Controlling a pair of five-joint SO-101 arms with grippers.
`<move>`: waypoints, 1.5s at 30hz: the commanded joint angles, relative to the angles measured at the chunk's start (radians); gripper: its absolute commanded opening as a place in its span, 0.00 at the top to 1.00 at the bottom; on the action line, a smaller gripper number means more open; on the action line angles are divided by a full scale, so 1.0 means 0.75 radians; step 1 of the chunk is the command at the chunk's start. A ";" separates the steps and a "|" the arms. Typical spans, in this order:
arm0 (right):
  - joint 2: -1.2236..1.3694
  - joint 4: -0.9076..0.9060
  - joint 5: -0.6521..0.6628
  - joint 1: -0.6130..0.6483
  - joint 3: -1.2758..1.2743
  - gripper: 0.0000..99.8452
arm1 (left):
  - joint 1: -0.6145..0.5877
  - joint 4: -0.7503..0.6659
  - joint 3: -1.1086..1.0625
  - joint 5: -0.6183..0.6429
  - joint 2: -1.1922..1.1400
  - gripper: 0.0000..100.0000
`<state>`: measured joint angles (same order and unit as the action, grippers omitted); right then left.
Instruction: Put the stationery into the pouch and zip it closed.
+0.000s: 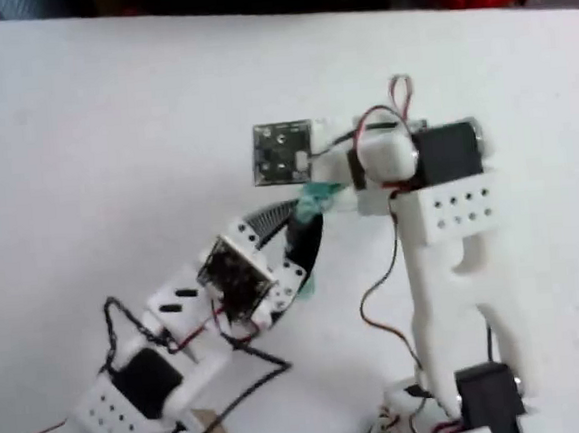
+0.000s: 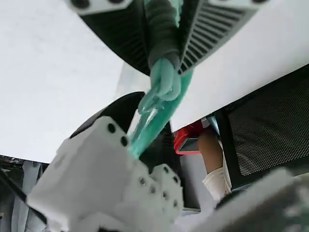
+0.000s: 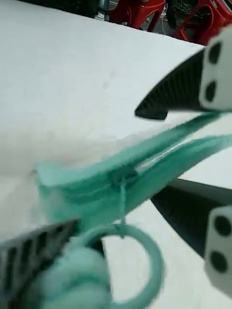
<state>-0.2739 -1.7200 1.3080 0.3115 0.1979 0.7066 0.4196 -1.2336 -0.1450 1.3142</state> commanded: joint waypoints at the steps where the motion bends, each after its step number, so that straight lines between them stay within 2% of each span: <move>1: -0.093 0.001 -0.110 0.140 0.018 0.74 | 0.054 0.039 0.096 0.008 0.046 0.98; 4: -0.107 0.003 -0.113 0.218 -0.049 0.85 | 0.054 0.125 0.180 0.010 0.046 0.98; 8: -0.114 0.064 -0.123 0.189 -0.096 0.98 | 0.046 0.213 0.254 0.012 0.048 0.98; 19: -0.120 0.163 -0.125 0.099 -0.088 0.98 | 0.052 0.239 0.243 0.006 0.054 0.96; 20: -0.120 0.171 -0.127 0.089 -0.088 0.98 | 0.052 0.248 0.239 0.010 0.054 0.92; 22: -0.122 0.173 -0.145 0.073 -0.088 0.98 | 0.050 0.295 0.239 0.031 0.054 0.78; 23: -0.122 0.173 -0.168 0.071 -0.086 0.98 | 0.048 0.346 0.239 0.086 0.054 0.70; 24: -0.128 0.173 -0.186 0.071 -0.082 0.98 | 0.044 0.383 0.250 0.155 0.054 0.68; 25: -0.140 0.173 -0.203 0.073 -0.074 0.98 | 0.044 0.397 0.252 0.192 0.054 0.69; 33: -0.351 0.255 -0.403 0.079 -0.053 0.98 | 0.042 0.452 0.270 0.117 0.058 0.69; 41: -0.502 0.214 -0.426 0.066 -0.057 0.98 | -0.161 0.581 0.270 0.110 0.359 0.69; 45: -0.564 0.208 -0.426 0.066 -0.057 0.98 | -0.279 0.706 0.270 -0.055 0.570 0.69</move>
<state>-0.6406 -1.5666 0.9950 0.3744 0.1166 0.5577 0.9030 -1.0833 -0.1128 1.6487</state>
